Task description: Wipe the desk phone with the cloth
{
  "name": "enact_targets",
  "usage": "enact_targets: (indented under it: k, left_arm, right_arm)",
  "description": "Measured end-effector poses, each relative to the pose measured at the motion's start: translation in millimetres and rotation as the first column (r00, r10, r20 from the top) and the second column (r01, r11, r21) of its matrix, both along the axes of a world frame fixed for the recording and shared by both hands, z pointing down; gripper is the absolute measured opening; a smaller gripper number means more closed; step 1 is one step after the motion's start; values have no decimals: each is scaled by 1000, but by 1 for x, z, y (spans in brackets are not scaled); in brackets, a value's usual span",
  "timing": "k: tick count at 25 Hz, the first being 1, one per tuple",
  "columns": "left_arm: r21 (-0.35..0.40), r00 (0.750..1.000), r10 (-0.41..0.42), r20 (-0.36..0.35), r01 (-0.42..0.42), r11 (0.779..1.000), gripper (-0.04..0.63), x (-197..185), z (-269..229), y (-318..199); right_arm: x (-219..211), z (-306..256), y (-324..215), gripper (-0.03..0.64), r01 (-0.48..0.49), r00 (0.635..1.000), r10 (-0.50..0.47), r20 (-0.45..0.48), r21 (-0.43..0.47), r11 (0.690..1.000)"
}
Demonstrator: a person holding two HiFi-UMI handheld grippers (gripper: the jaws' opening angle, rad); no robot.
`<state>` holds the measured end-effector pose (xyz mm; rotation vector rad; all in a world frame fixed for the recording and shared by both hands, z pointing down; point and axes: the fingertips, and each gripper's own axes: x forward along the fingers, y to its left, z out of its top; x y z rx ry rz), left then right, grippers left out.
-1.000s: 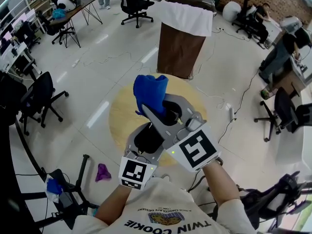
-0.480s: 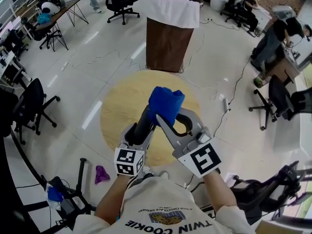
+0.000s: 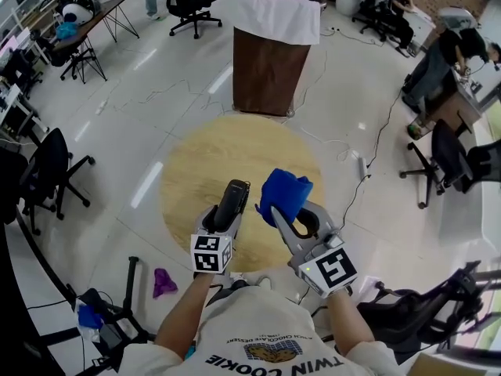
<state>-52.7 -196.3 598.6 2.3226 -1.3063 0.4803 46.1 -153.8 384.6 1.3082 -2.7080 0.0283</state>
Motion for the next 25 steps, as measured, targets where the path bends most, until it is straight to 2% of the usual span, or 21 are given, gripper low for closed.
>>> enact_targets:
  k: [4, 12, 18, 25]
  left_arm:
    - [-45, 999, -18, 30, 19, 999, 272, -8, 25, -6]
    - [-79, 994, -64, 88, 71, 994, 272, -19, 62, -6]
    - [-104, 985, -75, 156, 92, 990, 276, -23, 82, -6]
    - [-141, 986, -60, 153, 82, 987, 281, -22, 90, -6]
  right_arm:
    - [6, 16, 0, 58, -21, 1000, 21, -3, -39, 999]
    - [7, 35, 6, 60, -29, 1000, 29, 3, -94, 995]
    - [10, 45, 6, 60, -37, 999, 37, 3, -122, 992]
    - [10, 51, 9, 60, -35, 999, 36, 8, -138, 990]
